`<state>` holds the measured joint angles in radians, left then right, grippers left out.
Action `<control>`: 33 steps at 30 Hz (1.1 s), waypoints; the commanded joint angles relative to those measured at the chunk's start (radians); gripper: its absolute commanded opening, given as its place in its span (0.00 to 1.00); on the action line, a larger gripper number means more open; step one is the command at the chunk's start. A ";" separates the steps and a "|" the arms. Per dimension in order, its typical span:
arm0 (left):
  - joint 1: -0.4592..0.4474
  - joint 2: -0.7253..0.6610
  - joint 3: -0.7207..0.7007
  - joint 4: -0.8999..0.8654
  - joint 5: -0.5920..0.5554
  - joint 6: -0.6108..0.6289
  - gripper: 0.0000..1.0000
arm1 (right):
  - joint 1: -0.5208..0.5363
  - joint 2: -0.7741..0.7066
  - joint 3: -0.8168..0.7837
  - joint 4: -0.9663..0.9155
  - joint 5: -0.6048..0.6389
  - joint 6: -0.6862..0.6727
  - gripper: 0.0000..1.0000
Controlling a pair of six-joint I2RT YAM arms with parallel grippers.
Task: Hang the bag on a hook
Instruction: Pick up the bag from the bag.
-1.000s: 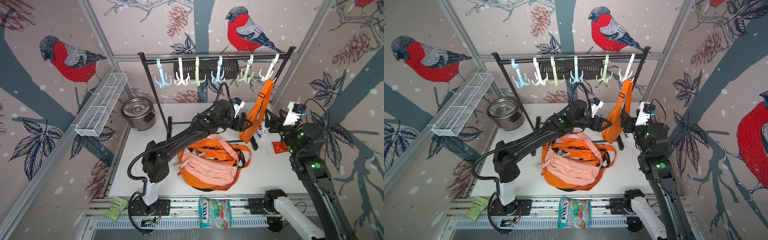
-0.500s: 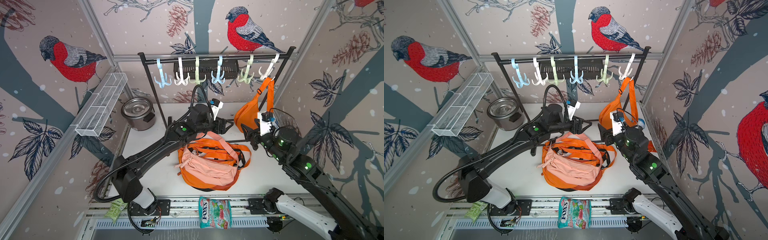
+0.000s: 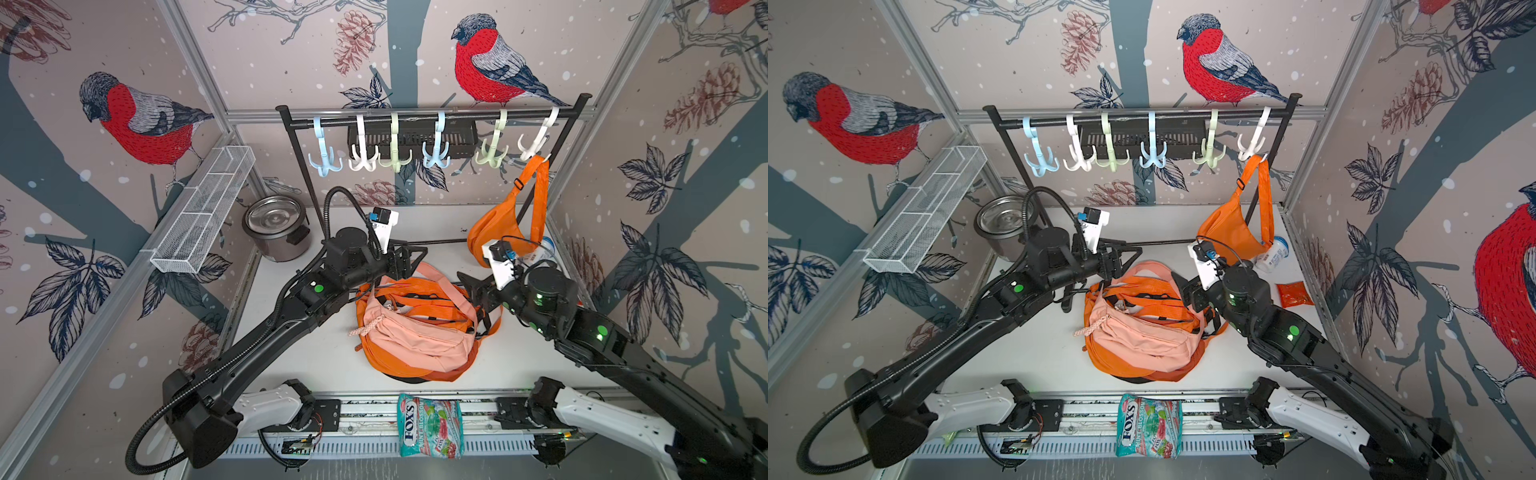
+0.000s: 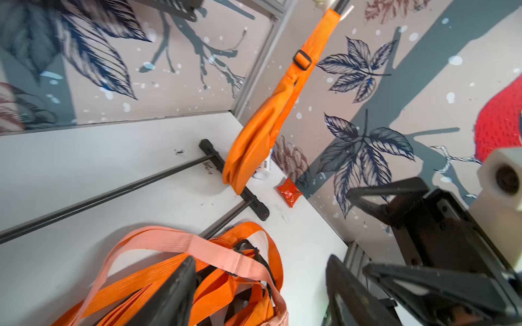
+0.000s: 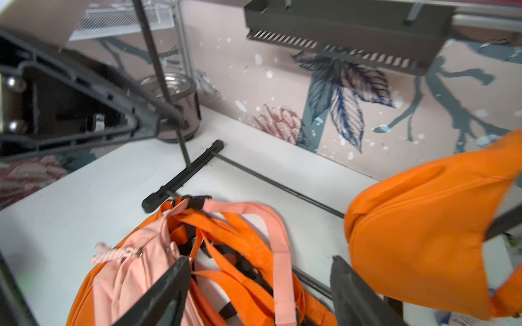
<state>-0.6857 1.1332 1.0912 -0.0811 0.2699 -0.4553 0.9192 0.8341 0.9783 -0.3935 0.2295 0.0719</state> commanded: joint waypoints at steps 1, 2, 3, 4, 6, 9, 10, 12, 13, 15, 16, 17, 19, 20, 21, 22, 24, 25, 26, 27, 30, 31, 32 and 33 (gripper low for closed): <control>0.023 -0.071 -0.070 0.023 -0.058 -0.027 0.72 | 0.080 0.043 -0.014 -0.057 -0.007 -0.014 0.81; 0.034 -0.097 -0.098 0.020 -0.060 -0.035 0.72 | 0.115 0.068 -0.020 -0.068 -0.016 -0.011 0.82; 0.044 -0.118 -0.130 0.014 -0.059 -0.042 0.72 | 0.137 0.083 -0.026 -0.075 -0.022 -0.007 0.84; 0.055 -0.142 -0.160 0.009 -0.058 -0.050 0.72 | 0.167 0.107 -0.032 -0.085 -0.036 0.000 0.84; 0.075 -0.186 -0.210 -0.008 -0.060 -0.060 0.72 | 0.219 0.157 -0.043 -0.107 -0.077 0.013 0.84; 0.109 -0.257 -0.282 -0.025 -0.061 -0.088 0.72 | 0.276 0.217 -0.068 -0.117 -0.131 0.033 0.85; 0.117 -0.281 -0.306 -0.023 -0.060 -0.099 0.72 | 0.290 0.238 -0.081 -0.107 -0.146 0.039 0.85; 0.123 -0.322 -0.351 -0.017 -0.062 -0.119 0.72 | 0.299 0.274 -0.108 -0.079 -0.182 0.042 0.85; 0.125 -0.341 -0.368 -0.016 -0.067 -0.127 0.72 | 0.300 0.294 -0.121 -0.066 -0.199 0.043 0.85; 0.128 -0.369 -0.392 -0.016 -0.073 -0.136 0.72 | 0.300 0.337 -0.128 -0.056 -0.226 0.037 0.85; 0.129 -0.380 -0.396 -0.019 -0.077 -0.138 0.72 | 0.300 0.362 -0.126 -0.060 -0.234 0.036 0.85; 0.129 -0.389 -0.398 -0.024 -0.080 -0.139 0.72 | 0.300 0.383 -0.118 -0.066 -0.236 0.035 0.85; 0.130 -0.404 -0.396 -0.034 -0.085 -0.138 0.72 | 0.300 0.443 -0.113 -0.067 -0.226 0.037 0.85; 0.130 -0.410 -0.393 -0.034 -0.086 -0.137 0.72 | 0.300 0.471 -0.114 -0.063 -0.224 0.037 0.84; 0.130 -0.414 -0.391 -0.034 -0.087 -0.137 0.72 | 0.300 0.493 -0.111 -0.063 -0.226 0.035 0.84; 0.130 -0.419 -0.388 -0.035 -0.087 -0.135 0.72 | 0.301 0.517 -0.108 -0.060 -0.231 0.035 0.83; 0.131 -0.427 -0.382 -0.036 -0.089 -0.133 0.72 | 0.303 0.548 -0.105 -0.052 -0.221 0.039 0.81; 0.131 -0.432 -0.378 -0.037 -0.087 -0.132 0.72 | 0.303 0.559 -0.103 -0.048 -0.218 0.040 0.77; 0.132 -0.438 -0.375 -0.039 -0.087 -0.129 0.72 | 0.303 0.564 -0.101 -0.046 -0.218 0.041 0.69; 0.131 -0.445 -0.373 -0.043 -0.090 -0.128 0.72 | 0.302 0.564 -0.097 -0.040 -0.218 0.045 0.53; 0.132 -0.468 -0.361 -0.055 -0.099 -0.123 0.72 | 0.302 0.530 -0.097 -0.016 -0.200 0.055 0.06; 0.132 -0.476 -0.358 -0.057 -0.101 -0.123 0.73 | 0.302 0.512 -0.098 -0.008 -0.198 0.057 0.04; 0.132 -0.484 -0.356 -0.057 -0.104 -0.123 0.72 | 0.302 0.486 -0.101 0.003 -0.199 0.058 0.03; 0.132 -0.488 -0.354 -0.057 -0.103 -0.125 0.73 | 0.301 0.462 -0.101 0.014 -0.195 0.059 0.03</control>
<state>-0.5571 0.6559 0.7254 -0.1398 0.1810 -0.5758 1.2198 1.3399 0.8734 -0.4412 0.0288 0.1272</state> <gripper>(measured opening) 0.724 0.050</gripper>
